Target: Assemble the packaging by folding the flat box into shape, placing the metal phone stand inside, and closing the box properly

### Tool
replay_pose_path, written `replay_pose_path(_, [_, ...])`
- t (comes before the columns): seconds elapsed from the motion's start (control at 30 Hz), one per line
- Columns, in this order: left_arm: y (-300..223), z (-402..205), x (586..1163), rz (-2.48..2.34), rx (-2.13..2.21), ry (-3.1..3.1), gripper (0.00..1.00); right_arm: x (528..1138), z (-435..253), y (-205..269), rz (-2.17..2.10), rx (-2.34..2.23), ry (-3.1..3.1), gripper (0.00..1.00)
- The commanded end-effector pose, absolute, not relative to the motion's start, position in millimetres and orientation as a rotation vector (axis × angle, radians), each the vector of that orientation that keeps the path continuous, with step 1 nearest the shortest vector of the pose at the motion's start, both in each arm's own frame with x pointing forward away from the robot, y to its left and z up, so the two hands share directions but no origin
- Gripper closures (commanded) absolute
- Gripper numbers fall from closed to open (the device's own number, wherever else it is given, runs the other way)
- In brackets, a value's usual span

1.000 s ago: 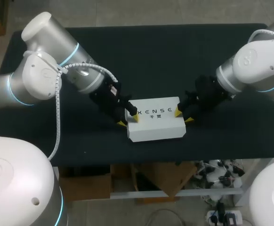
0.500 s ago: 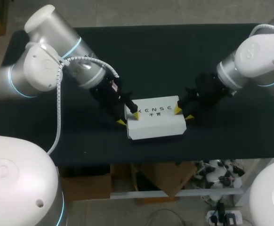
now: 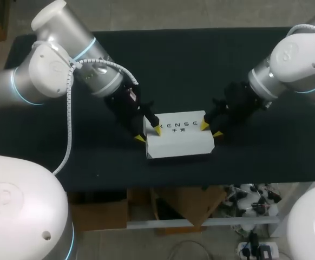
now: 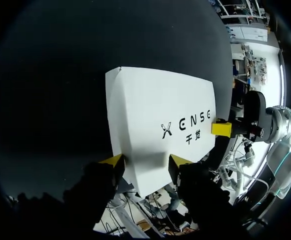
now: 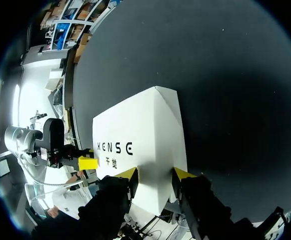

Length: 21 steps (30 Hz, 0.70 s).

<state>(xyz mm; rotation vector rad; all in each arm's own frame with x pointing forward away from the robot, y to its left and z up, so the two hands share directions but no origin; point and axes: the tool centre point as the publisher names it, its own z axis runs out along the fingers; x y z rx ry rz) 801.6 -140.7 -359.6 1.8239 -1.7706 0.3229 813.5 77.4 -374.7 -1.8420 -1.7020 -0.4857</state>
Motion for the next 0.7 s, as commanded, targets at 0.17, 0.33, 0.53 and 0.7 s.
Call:
replay_pose_path(0.17, [-147.1,-355.2,807.7,0.274,1.833,-1.759,0.44,818.4,-372.1,83.3,-0.454,-1.834,-1.693,0.54])
replay_pose_path(0.33, [-147.2,-354.1,809.2,0.250,1.840,-1.749,0.44,818.7,-369.7,83.9,-0.436,-1.836,-1.692,0.54])
replay_pose_path(0.53, [-148.0,-352.4,810.9,0.234,1.843,-1.744,0.44,818.9,-368.2,83.9,-0.422,-1.837,-1.687,0.54])
replay_pose_path(0.7, [-148.2,-351.4,811.6,0.220,1.846,-1.738,0.45,818.9,-367.6,83.2,-0.414,-1.839,-1.684,0.54])
